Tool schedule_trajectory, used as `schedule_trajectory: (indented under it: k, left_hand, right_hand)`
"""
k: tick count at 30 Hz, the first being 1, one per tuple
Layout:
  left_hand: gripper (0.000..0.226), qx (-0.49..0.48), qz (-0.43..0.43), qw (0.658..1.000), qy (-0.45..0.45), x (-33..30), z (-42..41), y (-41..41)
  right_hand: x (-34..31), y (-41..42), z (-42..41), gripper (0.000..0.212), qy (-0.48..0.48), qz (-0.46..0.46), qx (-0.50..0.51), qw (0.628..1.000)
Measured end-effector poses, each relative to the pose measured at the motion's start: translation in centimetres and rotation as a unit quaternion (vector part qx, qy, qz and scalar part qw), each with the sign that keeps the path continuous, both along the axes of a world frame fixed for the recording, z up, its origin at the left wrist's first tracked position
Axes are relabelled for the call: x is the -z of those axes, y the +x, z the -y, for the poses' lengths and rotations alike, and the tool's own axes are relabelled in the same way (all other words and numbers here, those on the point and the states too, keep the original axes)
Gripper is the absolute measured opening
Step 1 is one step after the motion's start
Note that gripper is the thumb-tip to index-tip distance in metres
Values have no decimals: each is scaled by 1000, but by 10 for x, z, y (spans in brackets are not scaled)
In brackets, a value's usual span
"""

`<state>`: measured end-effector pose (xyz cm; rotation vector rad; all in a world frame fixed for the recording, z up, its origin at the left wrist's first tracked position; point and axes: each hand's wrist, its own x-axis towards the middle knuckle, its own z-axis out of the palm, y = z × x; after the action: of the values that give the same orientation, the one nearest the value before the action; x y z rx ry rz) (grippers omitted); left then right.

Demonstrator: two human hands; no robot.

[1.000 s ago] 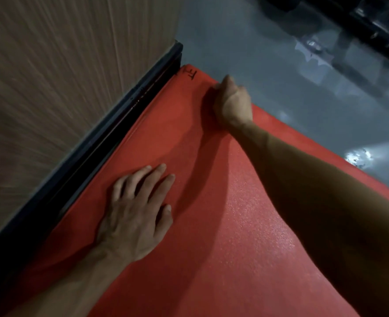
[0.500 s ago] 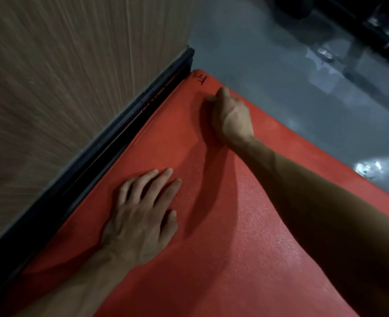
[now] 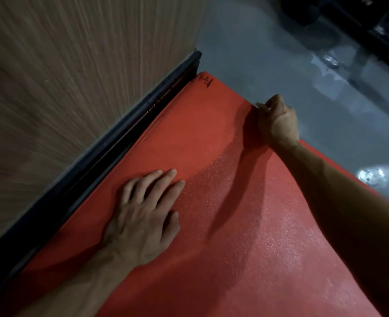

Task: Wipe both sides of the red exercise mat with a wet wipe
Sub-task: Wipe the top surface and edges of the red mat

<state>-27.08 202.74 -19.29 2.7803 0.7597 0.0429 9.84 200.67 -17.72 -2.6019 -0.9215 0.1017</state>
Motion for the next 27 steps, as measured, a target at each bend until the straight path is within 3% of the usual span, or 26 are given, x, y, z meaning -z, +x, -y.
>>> schedule_trajectory:
  k: [3,5,8,11,13,15,17,19,20,22,25,27]
  left_hand:
    - [61,-6,-2,1000,-2,-2,1,0]
    - [61,-5,1,1000,-5,-2,1,1]
    - [61,-3,8,1000,-7,-2,0,1]
    - [62,-1,14,1000,-5,-2,0,1]
    - [62,-1,11,1000,-6,-2,0,1]
    - [61,0,4,1000,-5,-1,0,2]
    - [61,-1,-5,1000,-5,-2,0,1]
    - [61,0,-6,1000,-6,-2,1,1]
    - [60,0,-5,1000,-7,-2,1,0]
    - [60,-3,0,1000,-8,-2,2,1]
    - [61,-6,5,1000,-14,-3,1,2]
    - [61,-5,2,1000,-11,-2,0,2]
  right_hand:
    - [0,-8,-1,33,-7,2,59,998]
    - [-2,-21,-4,31,27,-3,48,998]
    - [-2,-69,4,19,87,-29,-134,987]
    - [0,-117,30,19,32,-28,-360,932]
    - [-4,-111,36,25,-16,14,-442,897]
    - [-4,-81,24,19,6,69,-414,908]
    - [-5,-43,4,16,22,122,-294,948]
    - [-5,-22,-7,26,-9,111,-174,978]
    - [-1,-25,-8,26,-5,102,-169,980]
    - [1,-50,-1,15,21,76,-244,967]
    - [3,-79,17,10,9,82,-398,914]
    - [3,-66,5,20,6,118,-373,920]
